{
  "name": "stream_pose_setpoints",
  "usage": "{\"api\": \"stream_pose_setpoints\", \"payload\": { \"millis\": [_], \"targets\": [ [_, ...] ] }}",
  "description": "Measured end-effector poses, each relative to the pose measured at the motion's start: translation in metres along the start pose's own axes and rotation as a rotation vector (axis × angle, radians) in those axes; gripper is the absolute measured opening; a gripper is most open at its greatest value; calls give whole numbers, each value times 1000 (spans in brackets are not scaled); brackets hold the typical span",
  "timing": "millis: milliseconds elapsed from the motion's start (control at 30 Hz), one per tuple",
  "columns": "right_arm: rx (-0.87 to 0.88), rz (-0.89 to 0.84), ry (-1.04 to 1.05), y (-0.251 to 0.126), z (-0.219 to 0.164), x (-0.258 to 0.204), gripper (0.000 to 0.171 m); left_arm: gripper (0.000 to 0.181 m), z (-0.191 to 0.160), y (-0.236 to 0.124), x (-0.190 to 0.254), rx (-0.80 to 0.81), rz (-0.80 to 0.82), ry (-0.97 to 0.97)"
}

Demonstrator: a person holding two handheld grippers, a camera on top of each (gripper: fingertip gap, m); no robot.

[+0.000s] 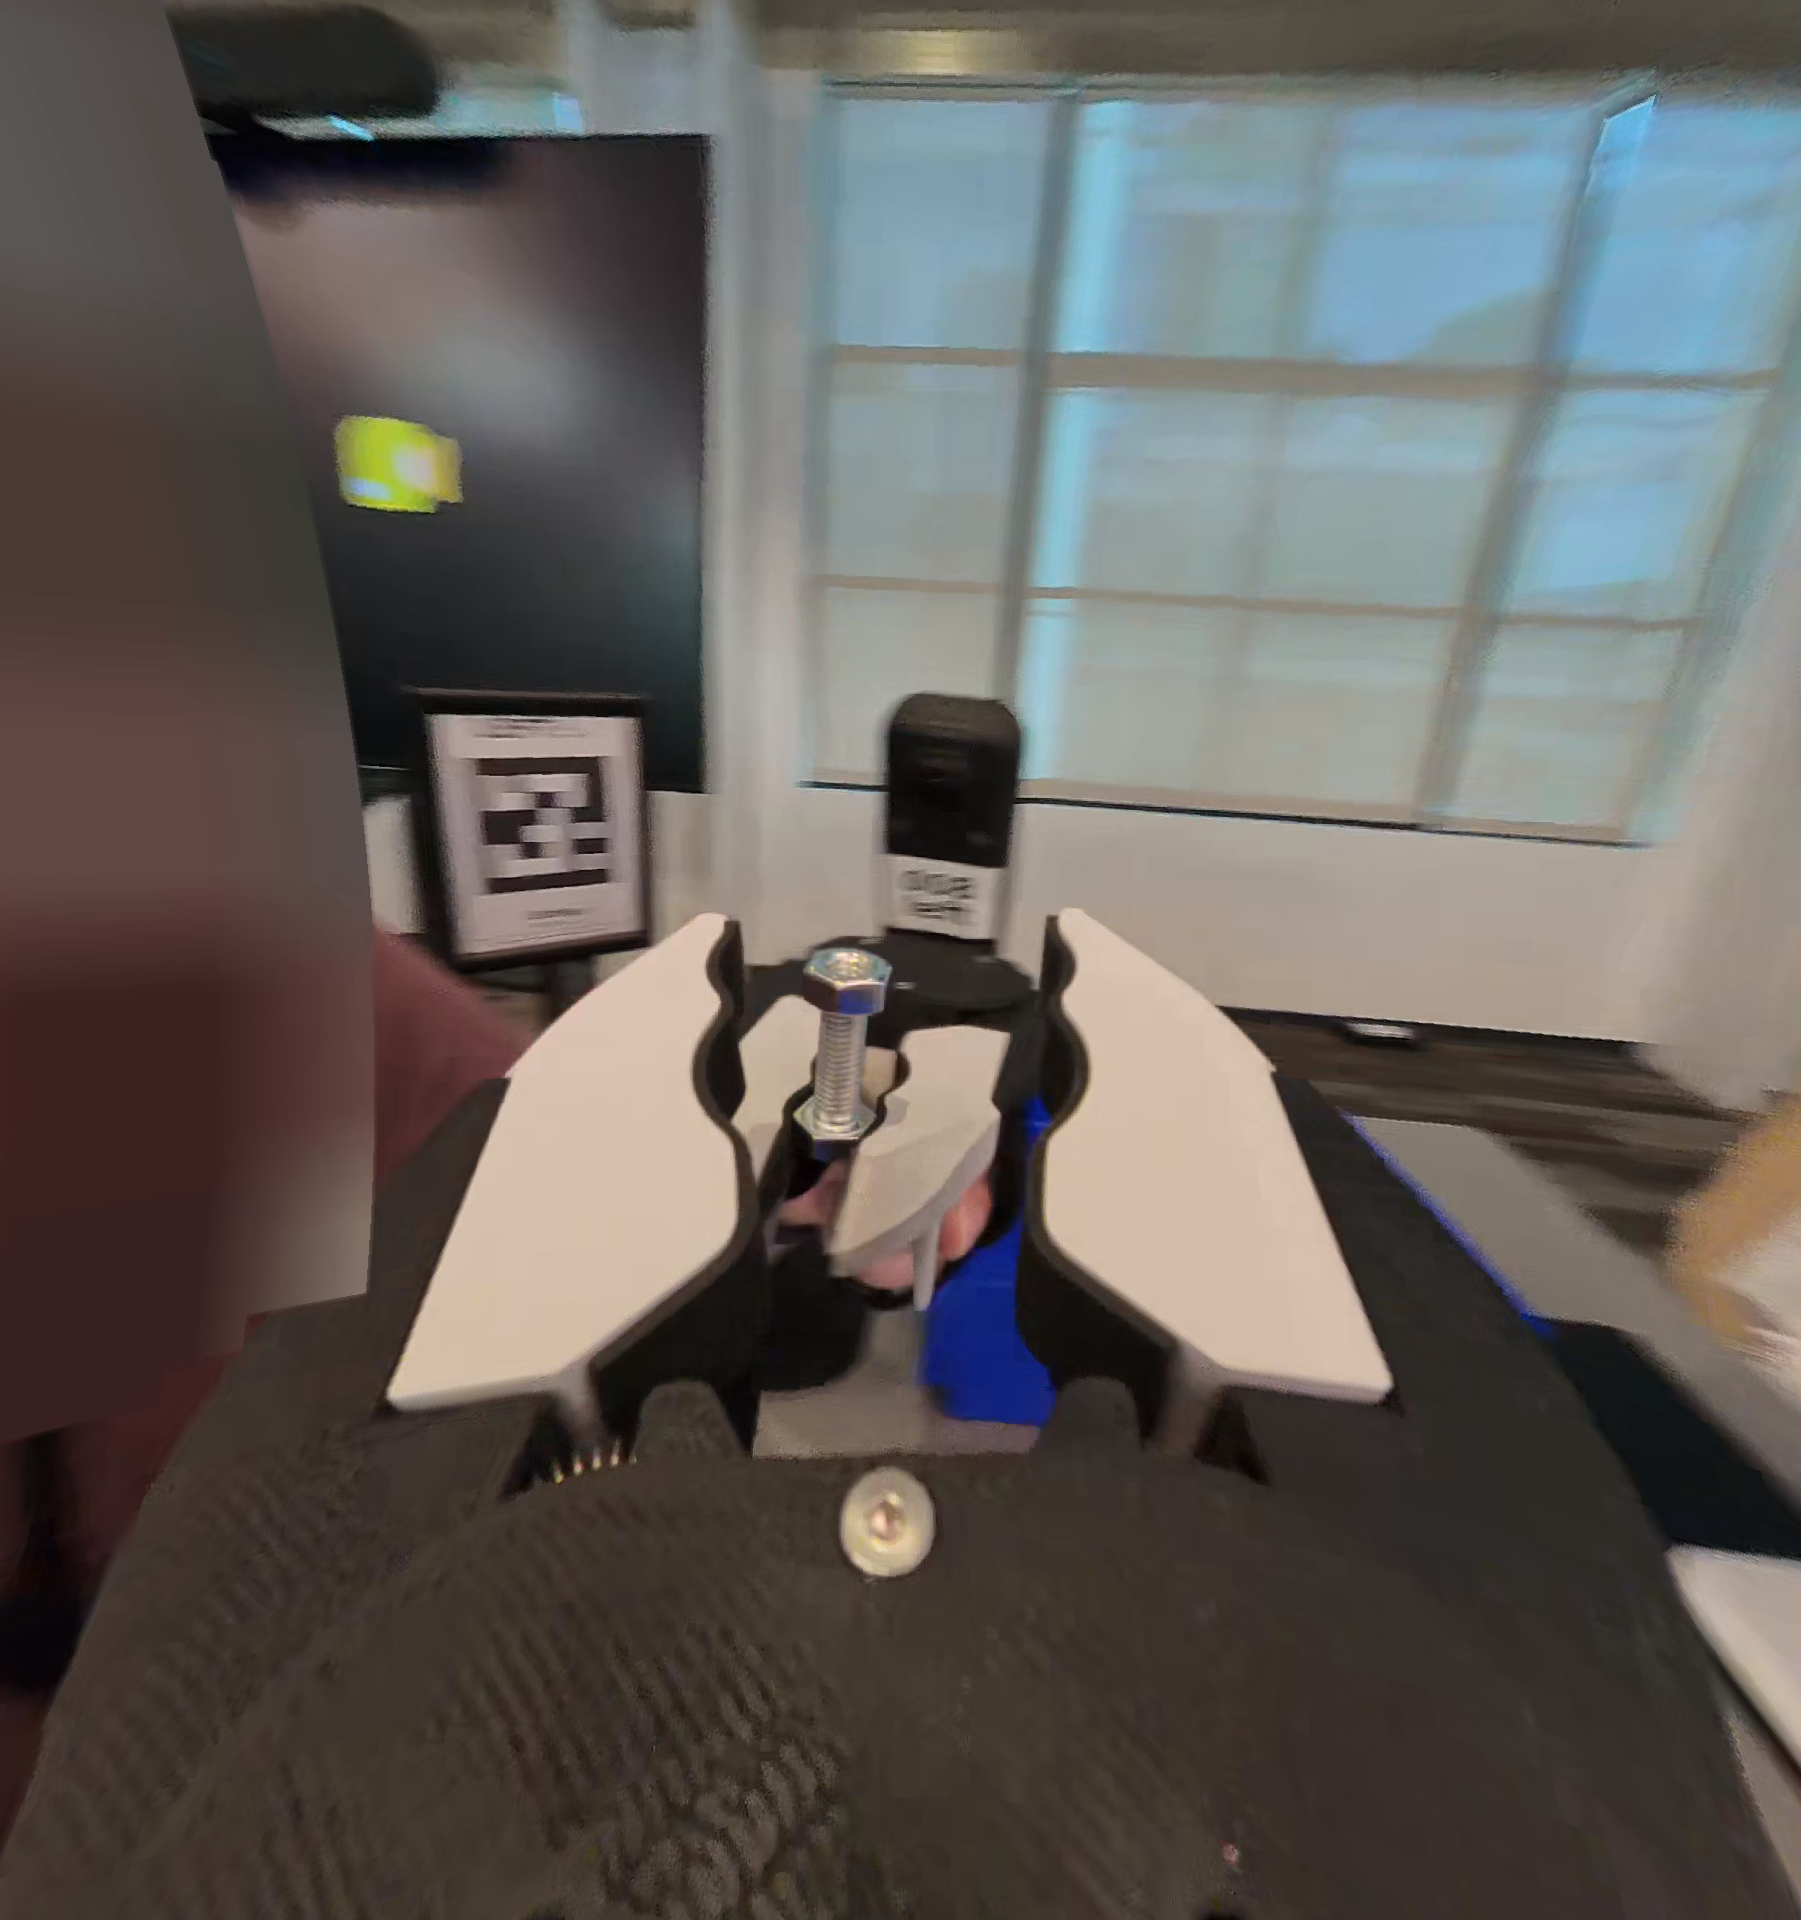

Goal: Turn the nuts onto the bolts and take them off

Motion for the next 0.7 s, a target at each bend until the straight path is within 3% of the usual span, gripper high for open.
{"api": "stream_pose_setpoints", "payload": {
  "millis": [133, 267, 433, 533, 600, 700],
  "targets": [
    [-18, -299, -158, 3, 8, 5, 50, 14, 5, -19, -32, 3, 397, 143],
    [-41, -601, -259, 6, 0, 14, 47, 14, 8, -32, -45, 32, 604, 183],
    [-108, -612, -209, 21, -24, 17, 38, 14, 4, -33, -50, -4, 730, 231],
    [-105, -619, -168, 21, -31, 22, 33, 14, -1, -28, -50, -24, 727, 227],
    [-107, -601, -153, 21, -32, 22, 18, 14, -2, -26, -50, -30, 723, 223],
    [-108, -574, -146, 21, -30, 21, 18, 14, -1, -26, -49, -36, 713, 230]
  ]
}}
Point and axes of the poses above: each gripper's, where its closed fingertips meet, y out along the fingers, z out of its top, x = y × z across the jaws, the point moved 5 cm from there along -y, back along the fingers, and after that the axes turned 4 degrees about x, right-handed, at the moved point
